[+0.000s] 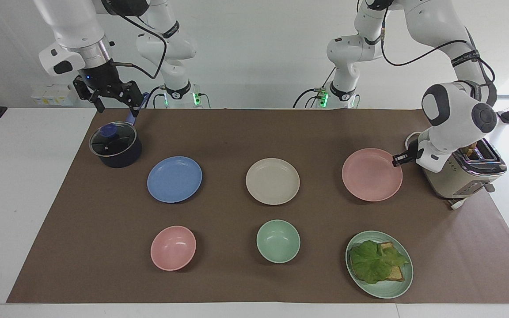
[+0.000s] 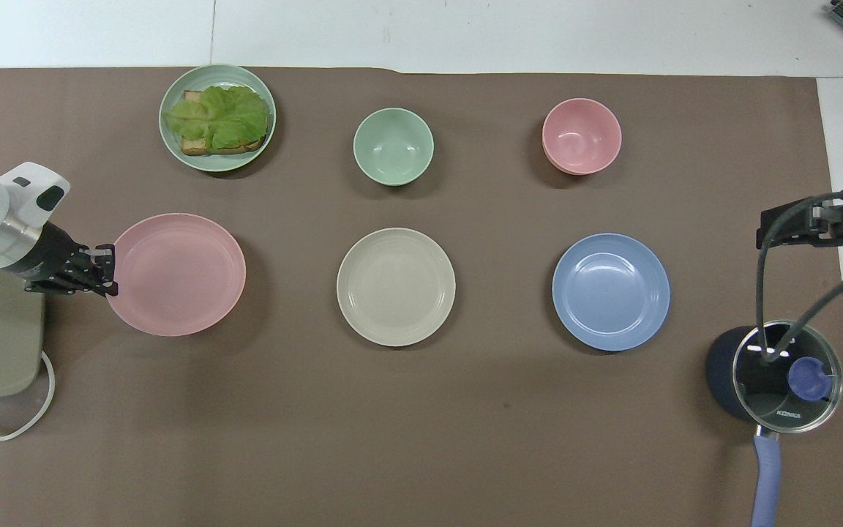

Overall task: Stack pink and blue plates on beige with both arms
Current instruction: 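Slide the pink plate with the left gripper onto the beige plate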

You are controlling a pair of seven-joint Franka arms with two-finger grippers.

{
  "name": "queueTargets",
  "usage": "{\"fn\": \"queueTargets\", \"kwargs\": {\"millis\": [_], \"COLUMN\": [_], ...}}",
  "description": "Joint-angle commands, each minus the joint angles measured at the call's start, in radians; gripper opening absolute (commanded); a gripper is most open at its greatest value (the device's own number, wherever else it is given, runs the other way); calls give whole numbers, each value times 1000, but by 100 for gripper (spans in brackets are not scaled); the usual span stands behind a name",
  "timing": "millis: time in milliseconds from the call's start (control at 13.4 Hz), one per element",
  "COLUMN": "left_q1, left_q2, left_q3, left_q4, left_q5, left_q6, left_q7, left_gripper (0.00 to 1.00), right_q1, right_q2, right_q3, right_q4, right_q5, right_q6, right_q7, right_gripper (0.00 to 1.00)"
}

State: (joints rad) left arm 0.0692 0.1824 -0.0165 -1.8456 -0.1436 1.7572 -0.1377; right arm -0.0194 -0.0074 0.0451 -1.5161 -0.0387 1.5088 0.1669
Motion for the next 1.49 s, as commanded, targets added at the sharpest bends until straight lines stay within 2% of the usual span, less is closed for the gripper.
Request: {"fn": "queueTargets", "kwargs": {"millis": [0,149,372,745,1043,1266,1340,1415], "left_q1": [-38,-109,-198,-347,-413,-433,-434,-449], "left_q2": [-4,-3,-9,2,9,9,9,9], "left_q3": [-37,-51,-57,-57,-57,-57,-57,-57], "left_q4": [20,19,-9,-81,-142,-144,-142,-141], "left_q5": [-48,-62,-132,-169,-202,-202,-202,-202], "left_q6": [-18,1,85,220,369,386,389,401], "left_q7": [-52,-95,-80,-88,-92,-91,-89,-91], "left_gripper": [0,0,0,0,0,0,5,71], "right_q1": [-16,-16,-17,-31,-36,-36,-36,-36], "right_q2": [-6,-8,-14,-26,-28,-29,-29,-29], "right_q3": [4,4,2,1,1,1,1,1], "right_q4": [-6,-7,-19,-36,-42,-44,-44,-44], "right_q5": [28,28,28,28,28,28,28,28], "right_q6": [-10,-10,-10,-10,-10,-10,-7,-7], "right_q7": [-12,-12,-18,-27,-29,-29,-29,-29], "right_gripper": [100,100,100,100,100,100,100,100]}}
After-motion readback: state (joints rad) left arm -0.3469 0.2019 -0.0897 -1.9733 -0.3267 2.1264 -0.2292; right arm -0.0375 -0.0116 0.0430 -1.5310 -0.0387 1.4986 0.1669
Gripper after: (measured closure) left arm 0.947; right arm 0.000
